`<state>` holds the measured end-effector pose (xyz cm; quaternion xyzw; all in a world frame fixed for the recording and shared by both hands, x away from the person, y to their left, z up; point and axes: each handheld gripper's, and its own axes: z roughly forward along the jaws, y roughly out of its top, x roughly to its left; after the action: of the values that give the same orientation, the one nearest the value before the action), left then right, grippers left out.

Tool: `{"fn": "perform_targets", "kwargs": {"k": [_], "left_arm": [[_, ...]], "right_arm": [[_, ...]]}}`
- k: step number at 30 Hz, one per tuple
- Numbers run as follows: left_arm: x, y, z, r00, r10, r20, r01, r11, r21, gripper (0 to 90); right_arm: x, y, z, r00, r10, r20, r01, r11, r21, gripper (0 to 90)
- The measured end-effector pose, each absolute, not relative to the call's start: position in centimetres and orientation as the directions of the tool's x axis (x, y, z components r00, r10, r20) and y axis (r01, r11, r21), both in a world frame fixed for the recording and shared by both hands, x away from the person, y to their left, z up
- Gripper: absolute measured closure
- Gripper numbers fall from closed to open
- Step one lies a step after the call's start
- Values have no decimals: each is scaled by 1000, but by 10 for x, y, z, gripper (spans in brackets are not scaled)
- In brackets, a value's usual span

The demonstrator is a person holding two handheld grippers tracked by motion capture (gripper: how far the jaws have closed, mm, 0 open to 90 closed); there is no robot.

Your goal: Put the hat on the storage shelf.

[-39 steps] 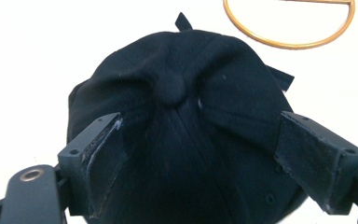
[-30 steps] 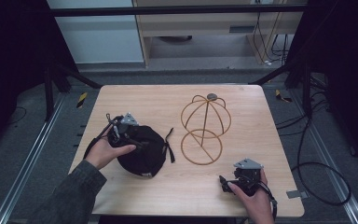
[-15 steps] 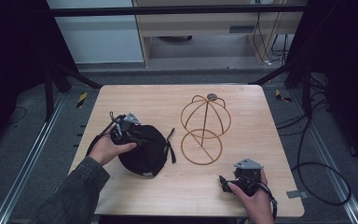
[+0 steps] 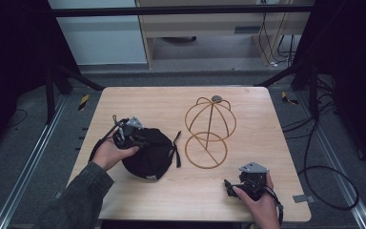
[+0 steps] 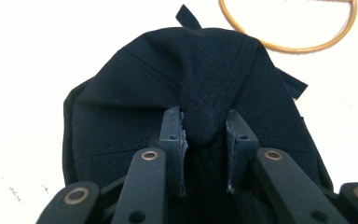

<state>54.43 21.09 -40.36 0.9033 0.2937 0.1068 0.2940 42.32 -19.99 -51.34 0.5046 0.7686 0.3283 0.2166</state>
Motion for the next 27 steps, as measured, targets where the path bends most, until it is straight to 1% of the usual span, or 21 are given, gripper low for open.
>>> {"fn": "perform_targets", "kwargs": {"k": [5, 17, 20, 21, 27], "left_arm": [[538, 215, -390, 806, 591, 42, 445, -651, 615, 726], [511, 231, -334, 816, 569, 99, 357, -631, 689, 726], [506, 234, -326, 816, 566, 115, 343, -634, 693, 726], [501, 236, -318, 814, 565, 134, 325, -635, 700, 727], [491, 239, -299, 812, 561, 159, 295, -631, 717, 727]], "right_arm": [[423, -200, -513, -397, 918, -2, 634, 275, 723, 4], [424, -200, -513, -398, 917, -2, 634, 276, 723, 4], [424, -200, -513, -398, 917, -1, 633, 276, 723, 4], [424, -200, -513, -398, 917, -2, 634, 276, 723, 4], [424, -200, -513, -398, 917, -2, 634, 276, 723, 4]]}}
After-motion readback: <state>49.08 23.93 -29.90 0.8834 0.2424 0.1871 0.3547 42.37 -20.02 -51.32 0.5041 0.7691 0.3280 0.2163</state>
